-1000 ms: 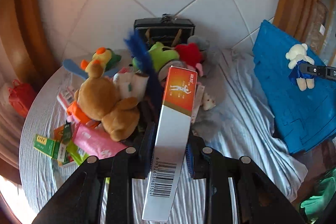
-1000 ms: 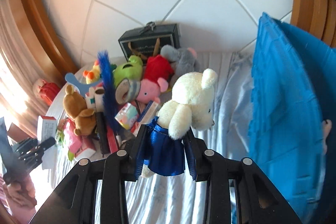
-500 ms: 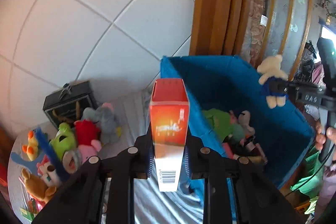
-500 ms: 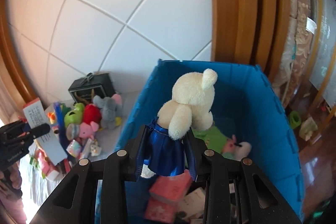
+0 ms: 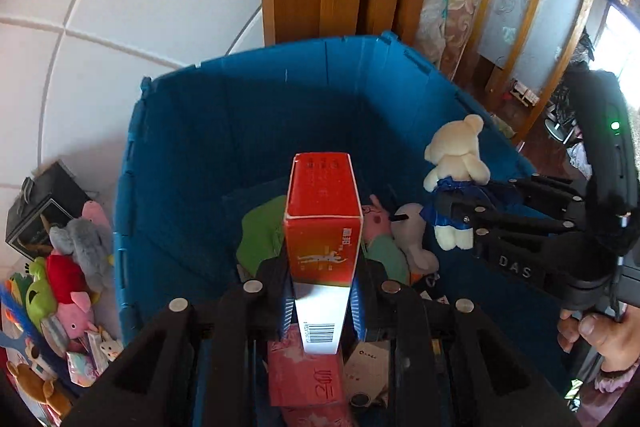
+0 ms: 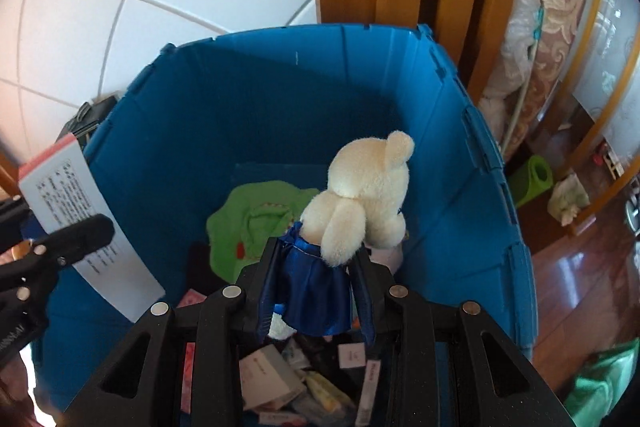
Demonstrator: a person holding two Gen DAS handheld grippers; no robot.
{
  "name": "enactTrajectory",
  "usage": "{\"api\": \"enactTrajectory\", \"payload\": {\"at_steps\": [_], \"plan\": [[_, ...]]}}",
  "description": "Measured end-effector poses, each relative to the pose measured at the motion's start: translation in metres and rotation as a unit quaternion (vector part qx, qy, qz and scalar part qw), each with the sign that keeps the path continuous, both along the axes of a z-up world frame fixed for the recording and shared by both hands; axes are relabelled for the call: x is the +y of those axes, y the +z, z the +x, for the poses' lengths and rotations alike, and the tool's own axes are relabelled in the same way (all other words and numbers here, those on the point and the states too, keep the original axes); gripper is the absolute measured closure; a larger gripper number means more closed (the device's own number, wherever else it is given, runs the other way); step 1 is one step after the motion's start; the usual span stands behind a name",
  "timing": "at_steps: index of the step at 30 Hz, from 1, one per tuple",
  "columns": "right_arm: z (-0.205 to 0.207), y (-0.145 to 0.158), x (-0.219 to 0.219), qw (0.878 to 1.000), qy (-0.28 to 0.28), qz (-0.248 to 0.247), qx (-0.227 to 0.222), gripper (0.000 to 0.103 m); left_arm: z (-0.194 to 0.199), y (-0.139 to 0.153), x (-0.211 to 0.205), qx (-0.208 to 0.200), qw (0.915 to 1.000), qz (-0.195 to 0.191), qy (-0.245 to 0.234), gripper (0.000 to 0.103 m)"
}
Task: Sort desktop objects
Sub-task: 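Lower both tools into the crate and open them to drop the items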
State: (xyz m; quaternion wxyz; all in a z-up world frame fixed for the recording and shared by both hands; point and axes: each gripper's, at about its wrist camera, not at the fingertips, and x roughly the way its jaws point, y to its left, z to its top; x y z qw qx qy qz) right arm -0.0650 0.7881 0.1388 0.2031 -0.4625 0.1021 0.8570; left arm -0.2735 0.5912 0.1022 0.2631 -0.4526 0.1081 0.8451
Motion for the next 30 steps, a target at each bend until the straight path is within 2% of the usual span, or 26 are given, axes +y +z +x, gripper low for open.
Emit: {"api": "enactTrajectory", "payload": {"at_steps": [5,7,9,11,13,15,16,18,19,20,24,30], "plan": [[-0.024,-0.029,0.027,0.999,-0.005,-0.04,0.006,0.07,-0.033,-0.049,0.019,-0.023,0.9989,-0.035,0.022,0.08],[-0.033,-0.044,0.033,0.999,-0.011,-0.037,-0.004,0.07,-0.035,-0.065,0.025,-0.025,0.9978,-0.055,0.026,0.08],[-0.039,-0.063,0.031,0.999,-0.006,-0.024,-0.044,0.07,-0.036,-0.082,0.025,-0.038,0.9956,-0.081,0.027,0.077],[-0.044,-0.083,0.025,0.997,0.004,-0.01,-0.082,0.07,-0.039,-0.093,0.021,-0.059,0.9924,-0.101,0.039,0.063],[-0.047,-0.103,0.017,0.993,0.019,-0.012,-0.119,0.069,-0.039,-0.097,0.016,-0.063,0.9905,-0.11,0.055,0.061],[-0.049,-0.113,0.012,0.99,0.031,-0.018,-0.134,0.068,-0.041,-0.097,0.012,-0.066,0.9897,-0.11,0.065,0.058],[-0.049,-0.114,0.01,0.99,0.033,-0.011,-0.136,0.065,-0.042,-0.098,0.011,-0.072,0.9896,-0.105,0.066,0.056],[-0.049,-0.111,0.008,0.99,0.036,0.012,-0.135,0.041,-0.042,-0.099,0.007,-0.084,0.9894,-0.1,0.064,0.056],[-0.048,-0.109,0.007,0.99,0.036,0.021,-0.133,0.014,-0.042,-0.099,0.007,-0.085,0.9893,-0.101,0.062,0.056],[-0.048,-0.108,0.007,0.99,0.036,0.025,-0.131,0.001,-0.043,-0.099,0.007,-0.083,0.9892,-0.104,0.061,0.056],[-0.05,-0.107,0.01,0.99,0.037,0.015,-0.137,0.0,-0.043,-0.1,0.009,-0.081,0.9886,-0.112,0.06,0.056],[-0.059,-0.118,0.007,0.983,0.055,0.015,-0.174,0.0,-0.045,-0.1,0.01,-0.084,0.9888,-0.109,0.058,0.056]]}}
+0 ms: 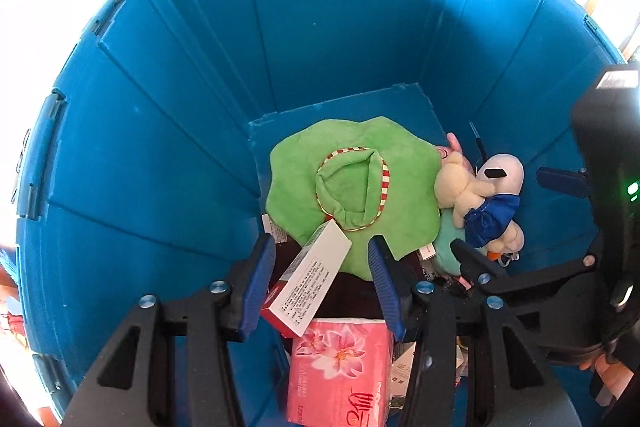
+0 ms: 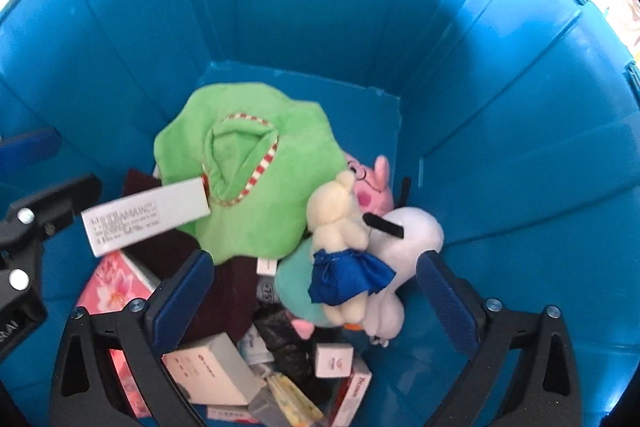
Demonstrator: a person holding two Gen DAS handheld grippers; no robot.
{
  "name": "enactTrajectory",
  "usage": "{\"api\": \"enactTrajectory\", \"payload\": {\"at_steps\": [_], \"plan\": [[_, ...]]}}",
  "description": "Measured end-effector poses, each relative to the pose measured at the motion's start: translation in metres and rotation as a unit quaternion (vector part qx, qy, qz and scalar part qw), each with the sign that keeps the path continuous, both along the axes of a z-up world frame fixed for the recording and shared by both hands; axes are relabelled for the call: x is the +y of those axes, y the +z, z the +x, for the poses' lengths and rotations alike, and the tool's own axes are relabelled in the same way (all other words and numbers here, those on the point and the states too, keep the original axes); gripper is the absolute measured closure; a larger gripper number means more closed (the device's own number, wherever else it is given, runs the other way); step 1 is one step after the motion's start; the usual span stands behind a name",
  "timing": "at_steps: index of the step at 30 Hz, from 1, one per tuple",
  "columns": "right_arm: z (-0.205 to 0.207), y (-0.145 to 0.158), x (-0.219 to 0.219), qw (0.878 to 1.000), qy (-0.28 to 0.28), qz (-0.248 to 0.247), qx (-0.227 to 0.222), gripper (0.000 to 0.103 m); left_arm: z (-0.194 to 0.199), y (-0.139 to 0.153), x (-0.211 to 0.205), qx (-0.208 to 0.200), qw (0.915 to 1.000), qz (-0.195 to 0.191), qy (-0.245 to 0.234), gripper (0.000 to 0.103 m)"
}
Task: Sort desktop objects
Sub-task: 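Lower both tools into the crate and open them to drop the items, then withdraw both tools from the crate back toward the pile, then grasp the black wrapped bottle with the left tool while the right tool reaches the tape roll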
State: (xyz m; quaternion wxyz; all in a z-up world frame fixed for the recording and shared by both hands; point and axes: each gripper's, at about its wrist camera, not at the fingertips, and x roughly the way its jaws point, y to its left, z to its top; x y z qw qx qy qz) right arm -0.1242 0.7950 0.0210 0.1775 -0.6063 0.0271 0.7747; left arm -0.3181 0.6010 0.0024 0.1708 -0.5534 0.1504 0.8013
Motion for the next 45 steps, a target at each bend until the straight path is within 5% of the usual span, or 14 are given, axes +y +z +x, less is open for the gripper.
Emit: {"api": "enactTrajectory", "payload": {"at_steps": [7,12,16,21,25,27,33,42,45], "plan": [[0.006,-0.004,0.008,0.999,-0.023,-0.044,-0.003,0.0,0.006,0.018,-0.005,0.031,0.9994,0.015,0.007,0.056],[0.016,0.028,0.004,0.997,-0.031,-0.044,0.05,0.0,0.018,0.058,-0.027,0.05,0.9967,0.061,0.019,0.056],[0.022,0.062,-0.012,0.995,-0.025,-0.037,0.087,0.0,0.033,0.098,-0.053,0.107,0.9917,0.067,0.026,0.056],[0.033,0.118,-0.054,0.986,0.008,-0.042,0.163,0.0,0.064,0.152,-0.112,0.191,0.9737,0.107,0.063,0.055],[0.045,0.155,-0.096,0.972,0.036,-0.06,0.224,0.0,0.089,0.174,-0.174,0.238,0.9558,0.139,0.102,0.032],[0.05,0.165,-0.121,0.966,0.052,-0.067,0.245,0.0,0.101,0.177,-0.206,0.269,0.9447,0.139,0.125,0.029],[0.052,0.18,-0.209,0.948,0.091,-0.078,0.295,0.0,0.138,0.157,-0.303,0.33,0.9198,0.09,0.192,0.029],[0.04,0.172,-0.357,0.919,0.157,-0.109,0.345,0.0,0.167,0.076,-0.452,0.319,0.9042,0.07,0.275,0.029],[0.031,0.149,-0.401,0.911,0.173,-0.103,0.359,0.0,0.173,0.043,-0.503,0.313,0.8909,0.086,0.318,0.029]]}}
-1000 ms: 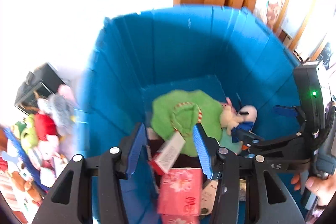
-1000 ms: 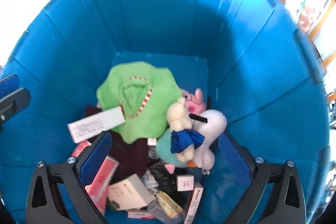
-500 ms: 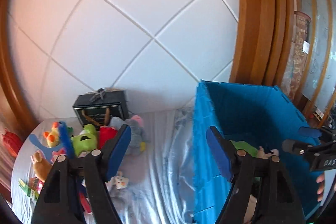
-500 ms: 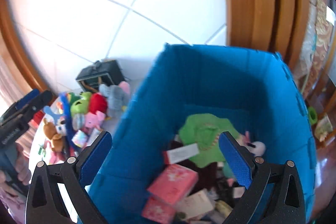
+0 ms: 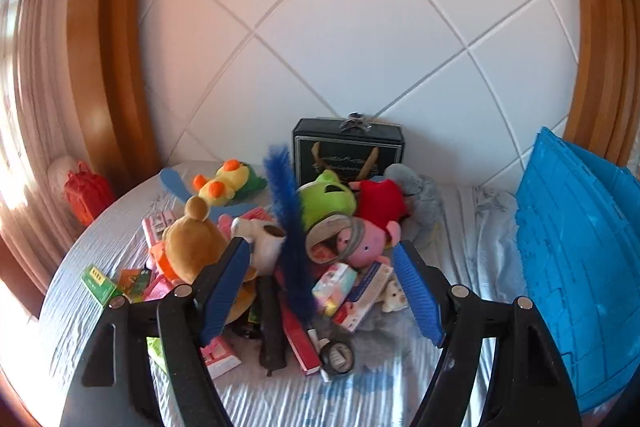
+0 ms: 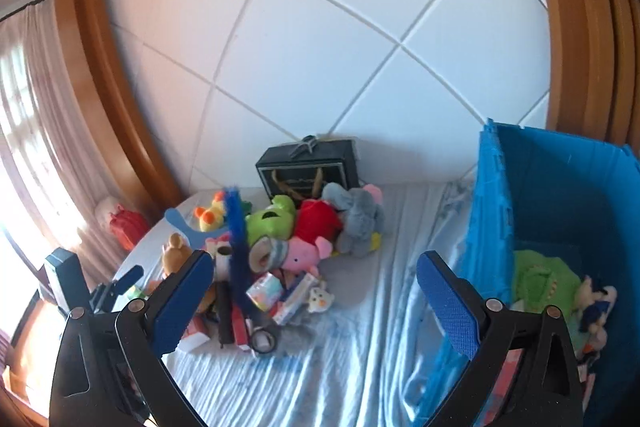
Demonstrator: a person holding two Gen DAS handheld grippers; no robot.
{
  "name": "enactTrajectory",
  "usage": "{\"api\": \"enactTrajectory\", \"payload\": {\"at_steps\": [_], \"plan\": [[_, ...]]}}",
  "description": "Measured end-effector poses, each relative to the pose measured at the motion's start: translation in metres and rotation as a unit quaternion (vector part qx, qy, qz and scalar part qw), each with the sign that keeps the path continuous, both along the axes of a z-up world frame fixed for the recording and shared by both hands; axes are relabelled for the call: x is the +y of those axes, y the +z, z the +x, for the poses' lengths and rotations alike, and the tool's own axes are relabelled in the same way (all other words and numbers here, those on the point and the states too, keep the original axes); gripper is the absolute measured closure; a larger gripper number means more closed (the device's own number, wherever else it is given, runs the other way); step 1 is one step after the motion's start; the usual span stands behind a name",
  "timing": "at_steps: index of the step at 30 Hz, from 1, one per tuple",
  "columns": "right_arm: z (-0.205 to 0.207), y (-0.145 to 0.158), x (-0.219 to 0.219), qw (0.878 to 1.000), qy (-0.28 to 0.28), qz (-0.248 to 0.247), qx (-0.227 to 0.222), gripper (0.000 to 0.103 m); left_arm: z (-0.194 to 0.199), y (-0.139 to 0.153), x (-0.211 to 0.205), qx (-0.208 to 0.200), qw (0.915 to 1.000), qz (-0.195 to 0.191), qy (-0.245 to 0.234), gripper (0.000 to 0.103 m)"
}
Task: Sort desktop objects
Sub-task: 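Grasp the black wrapped bottle with the left tool while the right tool reaches the tape roll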
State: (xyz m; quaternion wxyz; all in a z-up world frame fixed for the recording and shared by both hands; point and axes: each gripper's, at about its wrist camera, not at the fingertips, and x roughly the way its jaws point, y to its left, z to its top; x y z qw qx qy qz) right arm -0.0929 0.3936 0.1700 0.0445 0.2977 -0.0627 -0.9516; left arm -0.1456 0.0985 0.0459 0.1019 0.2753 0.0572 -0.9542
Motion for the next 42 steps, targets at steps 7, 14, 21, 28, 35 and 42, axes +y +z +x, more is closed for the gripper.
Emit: {"api": "enactTrajectory", "payload": {"at_steps": [7,14,21,28,35,42], "plan": [[-0.028,-0.102,-0.053,1.0,-0.027,0.004,-0.008,0.0,-0.003,-0.098,-0.077,-0.029,0.9949,0.08,0.055,0.029],[-0.063,-0.211,-0.087,0.994,-0.01,0.03,-0.102,0.0,-0.017,-0.172,-0.078,-0.083,0.9954,0.028,0.04,0.029],[-0.09,-0.265,-0.085,0.989,-0.006,0.029,-0.146,0.0,-0.05,-0.198,-0.077,-0.099,0.9936,0.052,0.019,0.029],[-0.118,-0.296,-0.092,0.985,0.01,0.026,-0.172,0.0,-0.082,-0.223,-0.067,-0.128,0.9914,0.024,0.013,0.047],[-0.117,-0.335,-0.108,0.968,0.063,0.014,-0.242,0.0,-0.1,-0.224,-0.068,-0.137,0.9902,0.027,-0.002,0.062],[-0.105,-0.345,-0.124,0.959,0.104,0.017,-0.265,0.022,-0.085,-0.224,-0.078,-0.149,0.9872,0.055,-0.007,0.074]]}}
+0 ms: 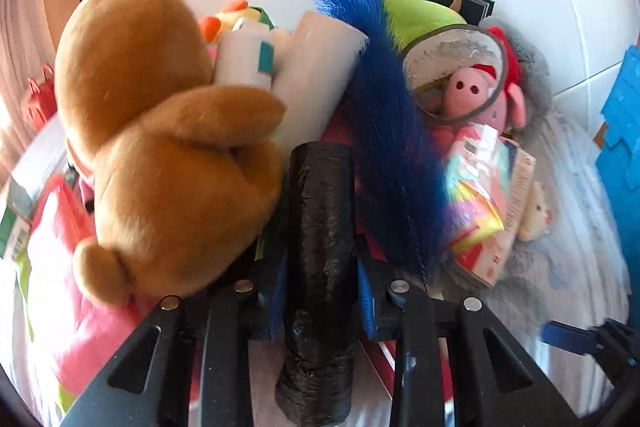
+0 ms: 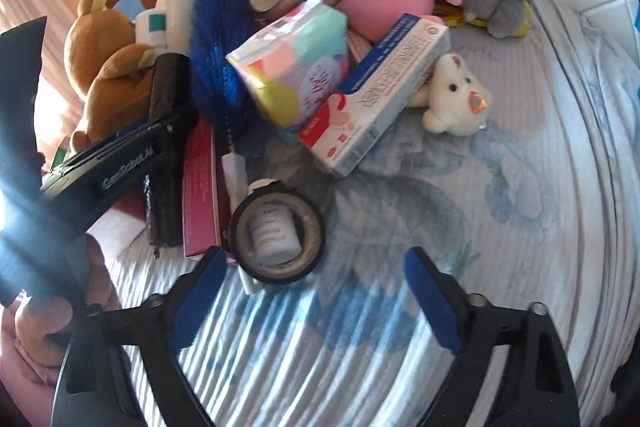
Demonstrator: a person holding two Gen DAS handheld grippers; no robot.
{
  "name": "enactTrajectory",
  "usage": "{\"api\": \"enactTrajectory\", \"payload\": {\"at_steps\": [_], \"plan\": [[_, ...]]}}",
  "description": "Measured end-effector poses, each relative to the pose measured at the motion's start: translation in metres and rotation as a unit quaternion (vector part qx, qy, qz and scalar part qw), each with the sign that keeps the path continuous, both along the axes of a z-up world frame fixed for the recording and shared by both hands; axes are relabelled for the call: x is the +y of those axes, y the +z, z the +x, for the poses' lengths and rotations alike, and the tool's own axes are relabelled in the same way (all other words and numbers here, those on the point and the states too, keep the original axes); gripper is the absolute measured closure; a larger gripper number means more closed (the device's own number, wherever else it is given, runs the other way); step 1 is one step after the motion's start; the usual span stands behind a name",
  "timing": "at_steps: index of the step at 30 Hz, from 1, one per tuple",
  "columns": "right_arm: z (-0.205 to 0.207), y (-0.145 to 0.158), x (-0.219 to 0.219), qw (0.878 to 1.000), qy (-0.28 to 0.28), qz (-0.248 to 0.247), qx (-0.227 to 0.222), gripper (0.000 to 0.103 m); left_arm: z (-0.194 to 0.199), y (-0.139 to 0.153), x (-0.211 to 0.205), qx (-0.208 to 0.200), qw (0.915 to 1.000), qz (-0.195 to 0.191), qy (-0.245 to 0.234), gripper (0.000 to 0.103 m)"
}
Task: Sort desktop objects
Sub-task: 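Grasp the tape roll with the right tool while the left tool lifts the black bottle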
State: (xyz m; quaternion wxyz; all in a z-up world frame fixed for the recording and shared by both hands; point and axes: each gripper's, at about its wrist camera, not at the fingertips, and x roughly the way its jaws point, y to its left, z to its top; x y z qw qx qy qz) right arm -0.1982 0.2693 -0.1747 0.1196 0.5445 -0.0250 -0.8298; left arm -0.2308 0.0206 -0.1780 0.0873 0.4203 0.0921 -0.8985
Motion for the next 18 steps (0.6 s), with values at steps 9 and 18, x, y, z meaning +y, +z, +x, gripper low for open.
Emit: {"api": "enactTrajectory", "payload": {"at_steps": [9,18], "plan": [[-0.005,-0.005,-0.014,1.0,0.031,0.0,-0.001,0.025,0.039,-0.033,0.001,-0.058,0.9978,0.024,-0.021,0.074],[0.003,-0.005,-0.022,0.999,0.05,0.014,0.003,0.047,0.048,-0.028,0.004,-0.05,0.9984,0.011,-0.023,0.074]]}}
